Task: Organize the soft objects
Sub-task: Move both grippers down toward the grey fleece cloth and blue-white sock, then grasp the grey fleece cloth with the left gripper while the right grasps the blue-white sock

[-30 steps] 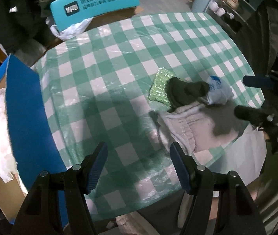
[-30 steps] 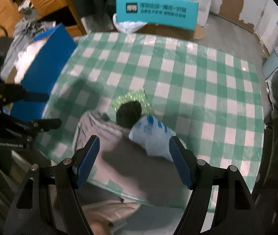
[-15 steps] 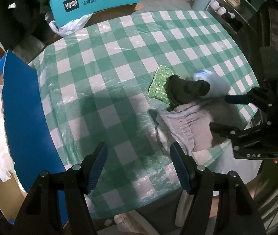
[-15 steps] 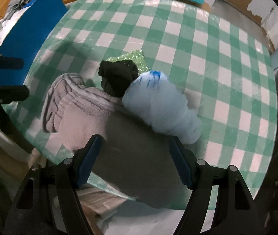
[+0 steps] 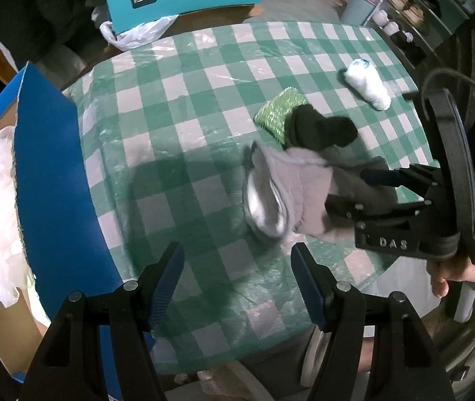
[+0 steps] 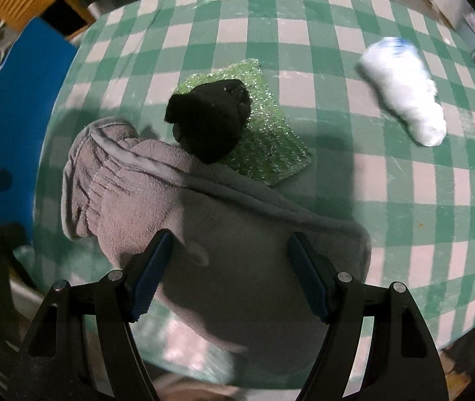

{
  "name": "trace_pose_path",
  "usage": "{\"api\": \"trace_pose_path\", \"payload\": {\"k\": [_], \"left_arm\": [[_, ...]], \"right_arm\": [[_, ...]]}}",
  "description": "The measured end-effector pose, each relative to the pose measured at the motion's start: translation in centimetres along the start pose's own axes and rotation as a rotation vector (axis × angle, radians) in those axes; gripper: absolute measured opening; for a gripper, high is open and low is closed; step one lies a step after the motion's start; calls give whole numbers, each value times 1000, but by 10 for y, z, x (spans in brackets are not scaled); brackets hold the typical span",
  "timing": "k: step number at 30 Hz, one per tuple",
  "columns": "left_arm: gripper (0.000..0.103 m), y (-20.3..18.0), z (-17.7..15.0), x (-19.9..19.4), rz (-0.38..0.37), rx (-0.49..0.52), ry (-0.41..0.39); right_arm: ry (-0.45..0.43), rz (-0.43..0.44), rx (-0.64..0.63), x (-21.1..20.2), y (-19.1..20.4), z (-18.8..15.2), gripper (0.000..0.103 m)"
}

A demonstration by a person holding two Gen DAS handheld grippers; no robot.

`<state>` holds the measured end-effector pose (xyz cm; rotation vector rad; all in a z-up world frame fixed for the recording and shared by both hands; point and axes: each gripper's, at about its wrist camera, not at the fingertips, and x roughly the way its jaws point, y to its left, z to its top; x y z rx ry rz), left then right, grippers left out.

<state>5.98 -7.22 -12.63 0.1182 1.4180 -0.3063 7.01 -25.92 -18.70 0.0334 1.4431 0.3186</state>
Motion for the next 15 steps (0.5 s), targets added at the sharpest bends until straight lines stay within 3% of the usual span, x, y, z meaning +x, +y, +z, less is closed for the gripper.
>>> {"api": "trace_pose_path", "payload": {"k": [15], "left_arm": [[68, 33, 3, -1, -6, -96, -3]], "right_arm": [[-12, 70, 118, 7, 21, 47, 77]]}}
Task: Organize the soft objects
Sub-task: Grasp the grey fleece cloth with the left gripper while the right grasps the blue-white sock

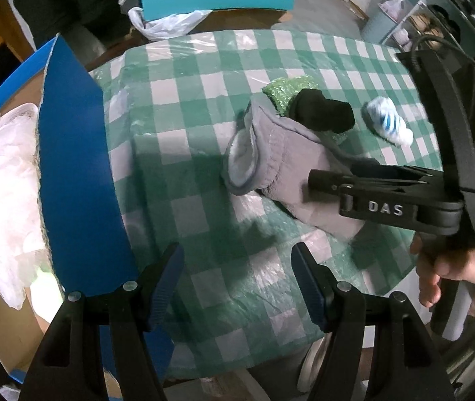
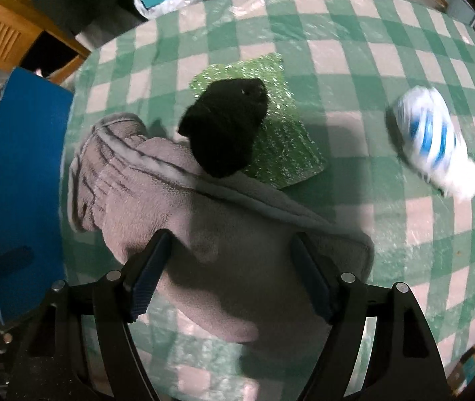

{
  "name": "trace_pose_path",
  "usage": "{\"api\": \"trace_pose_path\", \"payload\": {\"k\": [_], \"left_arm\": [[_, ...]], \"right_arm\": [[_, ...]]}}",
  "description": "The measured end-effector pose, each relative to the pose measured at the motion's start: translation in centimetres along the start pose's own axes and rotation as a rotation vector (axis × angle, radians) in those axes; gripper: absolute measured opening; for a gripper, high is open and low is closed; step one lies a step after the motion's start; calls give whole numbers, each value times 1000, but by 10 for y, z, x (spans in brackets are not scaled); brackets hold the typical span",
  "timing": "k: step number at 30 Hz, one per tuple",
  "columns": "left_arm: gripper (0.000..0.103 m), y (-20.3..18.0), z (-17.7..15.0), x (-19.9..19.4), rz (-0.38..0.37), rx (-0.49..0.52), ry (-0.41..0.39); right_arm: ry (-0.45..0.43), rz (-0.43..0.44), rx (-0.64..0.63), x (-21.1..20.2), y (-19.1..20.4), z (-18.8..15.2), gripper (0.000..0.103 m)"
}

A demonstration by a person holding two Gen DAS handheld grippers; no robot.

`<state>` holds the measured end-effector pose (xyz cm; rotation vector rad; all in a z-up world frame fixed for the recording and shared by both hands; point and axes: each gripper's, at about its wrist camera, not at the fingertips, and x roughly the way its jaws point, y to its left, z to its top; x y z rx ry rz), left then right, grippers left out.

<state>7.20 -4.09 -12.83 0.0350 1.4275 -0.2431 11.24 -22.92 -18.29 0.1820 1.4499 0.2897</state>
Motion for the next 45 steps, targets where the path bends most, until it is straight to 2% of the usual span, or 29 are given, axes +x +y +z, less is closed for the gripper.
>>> {"api": "trace_pose_path", "payload": {"k": [8, 12, 16, 20, 25, 29, 40, 42, 45], "left_arm": [[69, -10, 7, 9, -32, -39, 26], [75, -18, 9, 12, -45, -63, 28], [78, -23, 15, 19, -60, -118, 30], [80, -22, 22, 30, -95, -216, 42], [80, -20, 29, 45, -120, -334, 64], [83, -20, 35, 55, -131, -397, 85], [86, -19, 57, 80, -134, -447, 103], [83, -16, 56, 81, -136, -443, 101], [61, -14, 56, 82, -158, -433, 102]], "right_arm": [[-77, -51, -100, -42, -7, -8, 77], [-124, -110, -167, -59, -13, -8, 77], [-155, -159, -193, -70, -30, -3, 77], [-169, -196, -192, -75, -51, 4, 77], [-167, -247, -213, -69, -69, 14, 77], [-158, -235, -207, -62, -81, 21, 77], [-111, -281, -207, -26, -105, 36, 77], [-108, -281, -192, -23, -109, 37, 76], [-108, -268, -184, -22, -110, 38, 56]]}}
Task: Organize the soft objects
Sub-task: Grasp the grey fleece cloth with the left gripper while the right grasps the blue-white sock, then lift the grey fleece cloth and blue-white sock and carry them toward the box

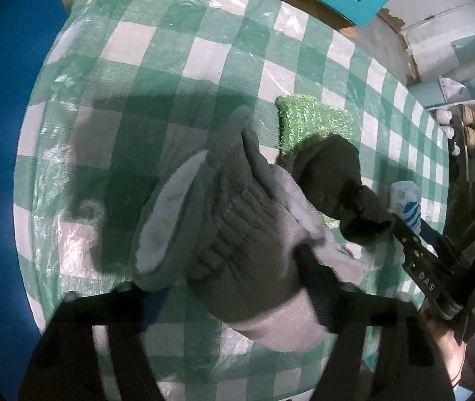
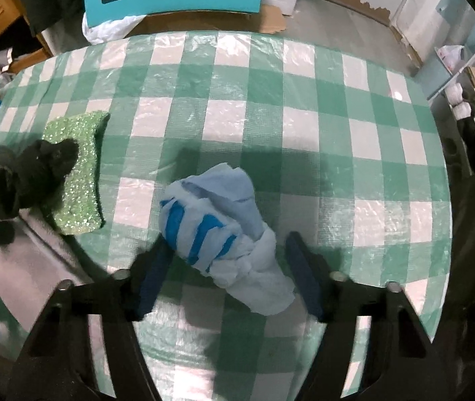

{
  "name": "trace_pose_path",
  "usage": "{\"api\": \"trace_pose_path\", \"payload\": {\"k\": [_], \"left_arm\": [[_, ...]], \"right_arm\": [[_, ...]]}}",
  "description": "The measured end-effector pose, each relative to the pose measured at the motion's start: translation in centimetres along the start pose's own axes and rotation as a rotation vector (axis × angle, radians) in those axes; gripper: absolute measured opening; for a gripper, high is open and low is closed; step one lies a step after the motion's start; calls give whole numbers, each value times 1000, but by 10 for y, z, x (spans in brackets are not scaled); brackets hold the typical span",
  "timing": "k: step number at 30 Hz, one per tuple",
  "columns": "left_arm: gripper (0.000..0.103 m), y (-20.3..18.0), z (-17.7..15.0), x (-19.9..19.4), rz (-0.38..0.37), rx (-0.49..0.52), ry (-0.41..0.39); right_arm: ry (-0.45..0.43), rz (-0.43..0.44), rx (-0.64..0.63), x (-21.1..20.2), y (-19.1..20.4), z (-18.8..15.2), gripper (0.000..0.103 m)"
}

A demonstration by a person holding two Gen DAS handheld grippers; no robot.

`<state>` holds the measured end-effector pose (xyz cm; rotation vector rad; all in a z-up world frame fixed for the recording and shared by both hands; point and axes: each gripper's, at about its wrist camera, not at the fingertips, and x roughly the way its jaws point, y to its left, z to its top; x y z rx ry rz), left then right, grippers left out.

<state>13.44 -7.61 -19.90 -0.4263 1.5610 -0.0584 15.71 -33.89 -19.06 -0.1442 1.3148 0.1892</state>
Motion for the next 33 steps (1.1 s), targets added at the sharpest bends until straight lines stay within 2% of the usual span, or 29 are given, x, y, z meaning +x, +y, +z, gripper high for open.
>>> {"api": "trace_pose_path", "payload": {"k": [2, 4, 7, 16, 28, 33], "left_arm": [[55, 2, -1, -4, -9, 10, -6], [46, 2, -2, -9, -4, 31, -28], [38, 4, -5, -18, 0, 63, -41], [34, -6, -22, -51, 45, 208, -121], [28, -25, -40, -99, 131, 402, -303], [28, -28, -48, -112, 173, 453, -366]], "right_arm": [[2, 3, -12, 1, 2, 0, 53], [-1, 12, -19, 0, 6, 0, 51], [-12, 20, -18, -7, 10, -1, 48], [-59, 47, 13, -41, 25, -5, 48], [-133, 108, 9, -93, 52, -15, 48], [-163, 120, -5, -116, 67, -19, 48]]}}
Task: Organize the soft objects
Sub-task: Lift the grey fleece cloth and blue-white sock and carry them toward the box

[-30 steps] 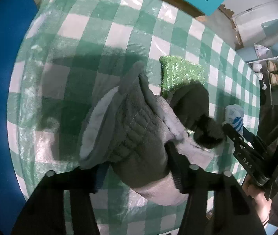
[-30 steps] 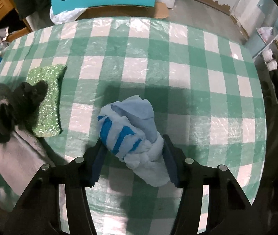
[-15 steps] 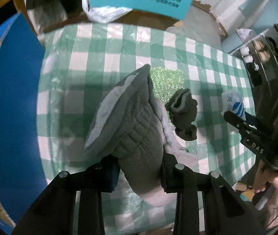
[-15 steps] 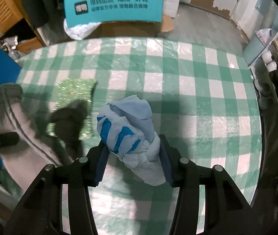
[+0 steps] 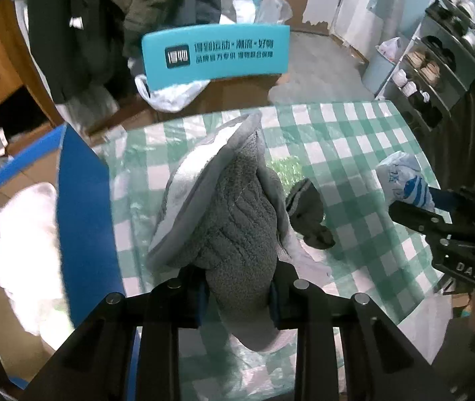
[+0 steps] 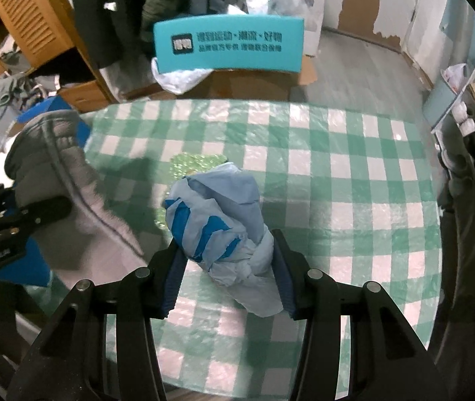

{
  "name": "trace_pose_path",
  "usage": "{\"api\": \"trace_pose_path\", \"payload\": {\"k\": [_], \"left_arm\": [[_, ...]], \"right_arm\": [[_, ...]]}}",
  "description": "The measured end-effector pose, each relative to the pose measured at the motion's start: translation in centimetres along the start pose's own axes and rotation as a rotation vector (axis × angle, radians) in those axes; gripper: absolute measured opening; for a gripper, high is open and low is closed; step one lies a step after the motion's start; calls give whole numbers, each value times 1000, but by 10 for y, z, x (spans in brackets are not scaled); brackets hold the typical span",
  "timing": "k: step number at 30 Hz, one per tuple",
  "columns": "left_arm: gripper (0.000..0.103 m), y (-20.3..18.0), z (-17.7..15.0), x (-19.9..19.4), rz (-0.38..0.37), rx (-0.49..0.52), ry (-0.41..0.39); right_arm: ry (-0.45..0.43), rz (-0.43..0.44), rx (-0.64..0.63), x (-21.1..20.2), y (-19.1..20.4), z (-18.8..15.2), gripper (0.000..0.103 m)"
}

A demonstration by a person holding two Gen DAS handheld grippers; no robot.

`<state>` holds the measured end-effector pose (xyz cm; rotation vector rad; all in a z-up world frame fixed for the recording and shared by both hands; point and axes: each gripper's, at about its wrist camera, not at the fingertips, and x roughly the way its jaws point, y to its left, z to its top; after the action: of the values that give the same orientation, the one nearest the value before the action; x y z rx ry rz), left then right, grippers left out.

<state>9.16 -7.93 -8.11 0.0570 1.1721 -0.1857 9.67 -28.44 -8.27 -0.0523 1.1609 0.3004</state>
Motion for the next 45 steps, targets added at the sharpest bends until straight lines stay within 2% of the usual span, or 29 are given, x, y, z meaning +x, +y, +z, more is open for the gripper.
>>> {"api": "trace_pose_path", "payload": {"k": [17, 36, 45], "left_arm": [[27, 4, -6, -47, 55, 96, -113], [27, 25, -10, -89, 96, 99, -183], [27, 50, -16, -113, 119, 54, -213]], "right_arm": [[-74, 47, -39, -37, 33, 12, 48], [-130, 93, -90, -60, 61, 23, 48], [-135, 118, -133, -61, 90, 31, 48]]}}
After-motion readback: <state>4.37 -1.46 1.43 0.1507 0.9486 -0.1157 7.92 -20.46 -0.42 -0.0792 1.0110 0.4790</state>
